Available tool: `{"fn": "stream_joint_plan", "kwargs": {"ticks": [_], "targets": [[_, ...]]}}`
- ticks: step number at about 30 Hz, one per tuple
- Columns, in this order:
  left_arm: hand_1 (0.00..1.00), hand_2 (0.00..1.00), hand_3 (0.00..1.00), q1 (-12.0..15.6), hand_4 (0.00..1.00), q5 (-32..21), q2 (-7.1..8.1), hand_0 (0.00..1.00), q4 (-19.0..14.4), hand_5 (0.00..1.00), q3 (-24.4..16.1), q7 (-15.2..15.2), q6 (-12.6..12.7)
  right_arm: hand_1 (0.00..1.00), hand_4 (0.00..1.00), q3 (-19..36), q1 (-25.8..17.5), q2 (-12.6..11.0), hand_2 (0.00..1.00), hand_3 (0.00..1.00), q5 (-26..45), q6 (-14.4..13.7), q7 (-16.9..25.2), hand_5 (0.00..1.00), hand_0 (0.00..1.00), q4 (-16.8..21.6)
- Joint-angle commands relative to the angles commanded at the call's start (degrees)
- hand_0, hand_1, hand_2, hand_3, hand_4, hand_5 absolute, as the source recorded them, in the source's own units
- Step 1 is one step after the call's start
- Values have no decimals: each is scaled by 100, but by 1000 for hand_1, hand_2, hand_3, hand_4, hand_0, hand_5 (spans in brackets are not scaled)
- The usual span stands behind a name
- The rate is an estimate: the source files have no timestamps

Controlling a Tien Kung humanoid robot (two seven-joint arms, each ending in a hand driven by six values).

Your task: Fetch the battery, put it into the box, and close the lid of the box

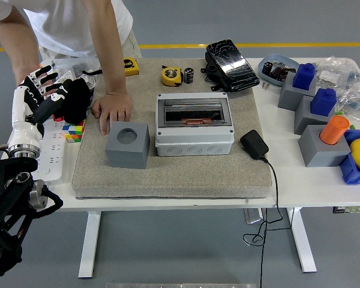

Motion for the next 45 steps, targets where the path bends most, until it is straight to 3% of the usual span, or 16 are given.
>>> {"fn": "stream_joint_plan", "kwargs": {"ticks": [45], "targets": [[616,709,730,-4,951,23,47,797,-9,292,47,51,-8,722,998,-69,27,-25,716,691,23,-3,-3,698,674,4]]}}
